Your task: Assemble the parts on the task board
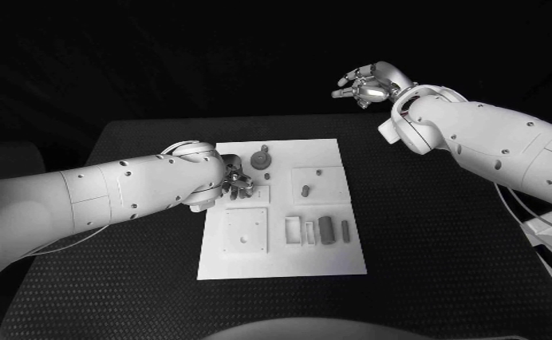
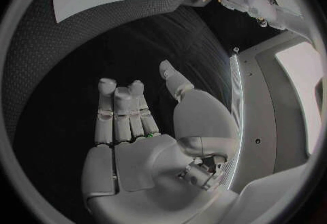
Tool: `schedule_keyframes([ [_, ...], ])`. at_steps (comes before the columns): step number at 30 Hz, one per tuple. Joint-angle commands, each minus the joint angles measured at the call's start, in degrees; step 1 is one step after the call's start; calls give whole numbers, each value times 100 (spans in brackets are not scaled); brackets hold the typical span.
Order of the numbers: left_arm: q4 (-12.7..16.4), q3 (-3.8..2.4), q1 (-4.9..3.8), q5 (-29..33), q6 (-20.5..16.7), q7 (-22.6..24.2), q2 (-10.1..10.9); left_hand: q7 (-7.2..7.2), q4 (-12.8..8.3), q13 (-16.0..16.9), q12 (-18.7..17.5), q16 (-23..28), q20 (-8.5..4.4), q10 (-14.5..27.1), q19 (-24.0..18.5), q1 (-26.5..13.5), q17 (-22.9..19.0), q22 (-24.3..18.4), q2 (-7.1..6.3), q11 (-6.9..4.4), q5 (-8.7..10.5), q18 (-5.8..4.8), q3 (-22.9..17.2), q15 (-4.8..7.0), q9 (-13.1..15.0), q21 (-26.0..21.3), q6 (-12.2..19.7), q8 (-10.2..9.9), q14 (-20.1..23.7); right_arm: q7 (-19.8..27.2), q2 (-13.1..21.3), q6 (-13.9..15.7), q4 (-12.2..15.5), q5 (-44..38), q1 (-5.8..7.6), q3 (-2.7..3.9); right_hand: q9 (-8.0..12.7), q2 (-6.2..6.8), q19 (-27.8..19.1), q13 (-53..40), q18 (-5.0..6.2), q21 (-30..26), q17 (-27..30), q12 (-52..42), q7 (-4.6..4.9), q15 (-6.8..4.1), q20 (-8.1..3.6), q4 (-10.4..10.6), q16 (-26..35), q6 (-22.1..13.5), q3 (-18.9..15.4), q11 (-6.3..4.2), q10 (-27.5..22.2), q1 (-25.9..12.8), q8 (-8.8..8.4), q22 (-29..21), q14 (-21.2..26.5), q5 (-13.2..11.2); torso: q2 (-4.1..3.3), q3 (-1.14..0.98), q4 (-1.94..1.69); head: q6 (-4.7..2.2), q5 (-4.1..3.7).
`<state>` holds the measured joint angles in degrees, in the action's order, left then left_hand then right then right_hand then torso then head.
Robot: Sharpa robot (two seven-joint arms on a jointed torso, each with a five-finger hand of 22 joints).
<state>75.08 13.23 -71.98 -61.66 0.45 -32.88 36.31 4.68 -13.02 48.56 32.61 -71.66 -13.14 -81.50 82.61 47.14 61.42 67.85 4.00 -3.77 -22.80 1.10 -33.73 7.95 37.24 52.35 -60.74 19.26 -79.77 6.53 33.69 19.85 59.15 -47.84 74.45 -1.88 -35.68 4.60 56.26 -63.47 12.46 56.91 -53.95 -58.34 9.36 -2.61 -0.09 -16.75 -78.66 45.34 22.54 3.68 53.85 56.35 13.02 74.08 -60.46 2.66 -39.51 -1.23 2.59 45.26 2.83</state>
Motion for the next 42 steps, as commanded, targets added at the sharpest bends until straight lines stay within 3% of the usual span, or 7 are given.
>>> schedule_keyframes([
  [1,-13,37,52,-77,228,-91,-39,-269,14,-8,19,-39,-122,-7,331,41,-6,-6,107,-45,-11,857,-13,224,9,26,-561,-6,268,30,-4,-71,1,-6,-1,4,-7,-73,5,9,254,-18,7,-34,68,2,54,7,-32,-35,-29,-8,-33,0,-26,6,37,5,1,3,-1,-10,-7],
  [17,-53,30,52,-144,41,-75,-77,-258,102,-41,36,-66,-121,1,320,-63,-65,-13,126,-32,45,837,44,214,54,24,-535,-16,287,28,-13,-100,-13,-6,-9,4,-8,-73,3,16,254,-20,11,-39,69,3,56,7,-34,-35,-34,-8,-37,7,-30,6,40,5,0,10,-5,-17,-22],
  [32,-84,28,51,-68,212,-46,-84,-266,223,-76,64,-111,-121,5,309,-241,-128,-7,58,-37,23,812,111,216,110,37,-555,-11,305,24,-9,-124,-16,-7,-12,4,-8,-76,1,24,254,-22,15,-43,69,3,58,7,-36,-35,-38,-7,-42,12,-33,6,43,5,0,9,-10,-7,-27],
  [36,-96,27,51,34,208,-24,-75,-271,308,-97,86,-149,-126,9,297,-415,-166,4,129,-40,-5,799,147,219,142,51,-564,-17,321,24,-12,-130,-20,-8,-15,4,-8,-76,0,25,254,-22,16,-44,69,4,59,7,-36,-35,-39,-7,-43,14,-33,6,44,5,-1,8,-9,-5,-28],
  [42,-112,22,51,34,240,-15,-77,-282,213,-120,126,-215,-133,2,286,-467,-208,23,228,-52,-219,784,22,225,184,74,-598,-16,335,24,-18,-139,-28,-10,-28,4,-8,-78,0,27,254,-22,18,-46,70,4,59,7,-37,-34,-40,-7,-45,16,-34,6,45,5,-1,5,-7,1,-20],
])
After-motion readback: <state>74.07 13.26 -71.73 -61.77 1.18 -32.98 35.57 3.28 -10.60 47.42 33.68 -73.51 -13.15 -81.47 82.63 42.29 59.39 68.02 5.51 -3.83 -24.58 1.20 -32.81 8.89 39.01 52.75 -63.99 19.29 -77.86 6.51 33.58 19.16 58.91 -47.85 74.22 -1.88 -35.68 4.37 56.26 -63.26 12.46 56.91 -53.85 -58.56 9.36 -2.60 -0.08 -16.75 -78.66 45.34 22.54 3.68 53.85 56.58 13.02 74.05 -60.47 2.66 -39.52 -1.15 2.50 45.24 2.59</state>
